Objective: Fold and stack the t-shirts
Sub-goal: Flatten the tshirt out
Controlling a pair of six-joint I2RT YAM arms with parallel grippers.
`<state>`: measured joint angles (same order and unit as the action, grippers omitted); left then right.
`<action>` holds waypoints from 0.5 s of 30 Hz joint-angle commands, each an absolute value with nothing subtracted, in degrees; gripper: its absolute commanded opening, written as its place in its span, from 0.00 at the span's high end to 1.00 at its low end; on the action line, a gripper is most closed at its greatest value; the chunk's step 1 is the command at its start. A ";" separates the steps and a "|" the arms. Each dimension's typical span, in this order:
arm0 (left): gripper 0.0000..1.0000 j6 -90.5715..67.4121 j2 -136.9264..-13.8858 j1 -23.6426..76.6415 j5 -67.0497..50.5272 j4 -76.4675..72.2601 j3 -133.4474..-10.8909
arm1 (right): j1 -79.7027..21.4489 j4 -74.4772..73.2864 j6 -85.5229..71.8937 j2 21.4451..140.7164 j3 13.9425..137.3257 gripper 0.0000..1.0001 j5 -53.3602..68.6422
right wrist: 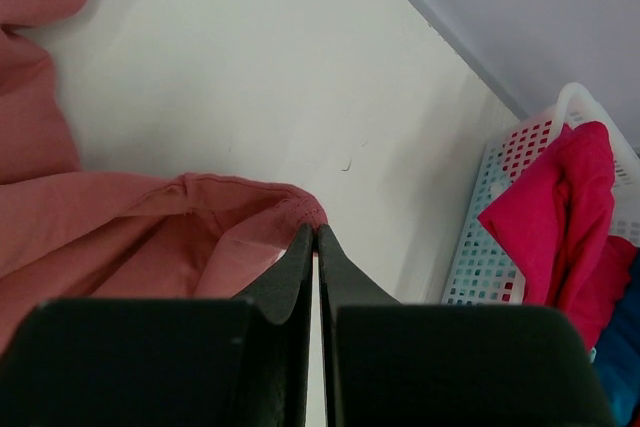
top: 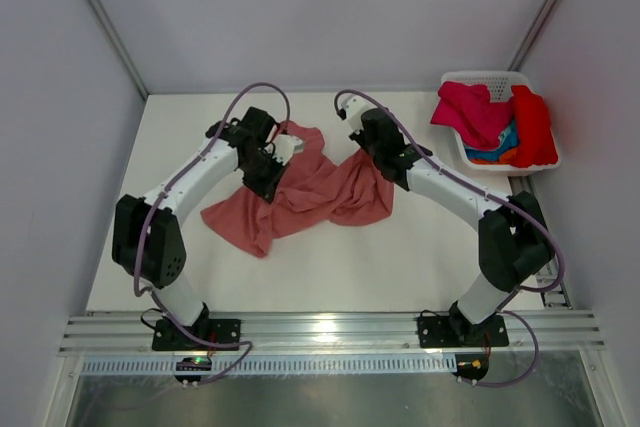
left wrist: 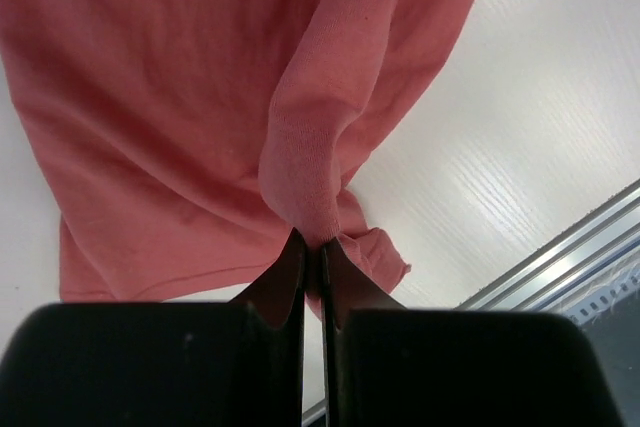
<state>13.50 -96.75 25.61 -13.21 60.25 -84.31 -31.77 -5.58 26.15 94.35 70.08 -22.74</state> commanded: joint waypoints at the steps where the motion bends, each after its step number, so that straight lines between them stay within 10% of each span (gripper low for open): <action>1: 1.00 9.94 -97.99 22.16 -18.09 53.45 -81.22 | -31.99 -3.78 25.58 91.41 69.79 0.97 -22.32; 15: 1.00 8.70 -109.86 9.24 -25.05 44.14 -77.35 | -32.08 -4.22 26.01 91.05 69.52 0.97 -21.45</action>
